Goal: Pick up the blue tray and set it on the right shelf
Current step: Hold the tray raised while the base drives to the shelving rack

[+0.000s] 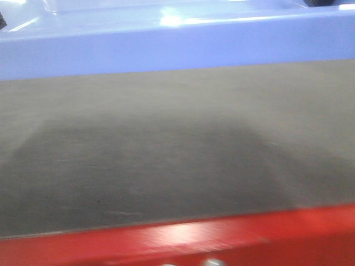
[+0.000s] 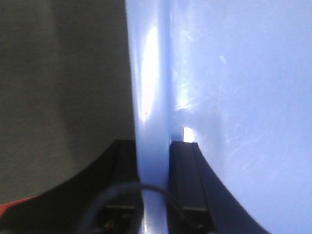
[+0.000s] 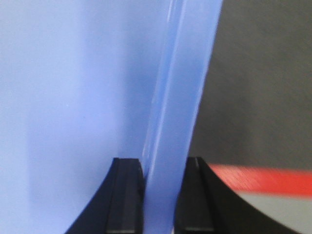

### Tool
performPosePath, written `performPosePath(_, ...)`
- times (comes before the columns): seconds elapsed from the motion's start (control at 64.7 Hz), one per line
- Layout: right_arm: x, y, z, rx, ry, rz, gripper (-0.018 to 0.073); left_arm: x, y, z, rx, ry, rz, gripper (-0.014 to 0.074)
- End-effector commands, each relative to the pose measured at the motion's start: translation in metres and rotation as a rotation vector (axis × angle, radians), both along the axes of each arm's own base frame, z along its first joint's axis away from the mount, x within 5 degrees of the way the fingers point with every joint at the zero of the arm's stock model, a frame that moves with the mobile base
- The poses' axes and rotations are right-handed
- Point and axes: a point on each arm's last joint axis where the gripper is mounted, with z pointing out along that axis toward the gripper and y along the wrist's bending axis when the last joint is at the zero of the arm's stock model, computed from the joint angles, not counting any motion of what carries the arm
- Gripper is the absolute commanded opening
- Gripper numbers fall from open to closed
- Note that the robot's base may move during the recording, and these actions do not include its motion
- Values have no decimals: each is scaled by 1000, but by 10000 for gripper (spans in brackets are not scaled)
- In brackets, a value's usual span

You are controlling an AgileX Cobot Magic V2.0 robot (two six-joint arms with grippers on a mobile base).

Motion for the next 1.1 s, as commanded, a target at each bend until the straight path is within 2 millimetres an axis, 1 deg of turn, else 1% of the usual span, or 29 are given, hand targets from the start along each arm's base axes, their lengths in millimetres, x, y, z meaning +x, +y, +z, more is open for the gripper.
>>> performPosePath(0.0, -3, -11, 17, -46, -107, 2, 57, -10, 9, 10, 79, 18, -12, -48)
performPosePath(0.356, -3, -11, 17, -46, -106, 1, 57, -12, 4, 11, 19, 44, -22, -48)
performPosePath(1.082, -3, -11, 17, -46, -106, 1, 57, -13, 4, 10, 21, 50, -22, -48)
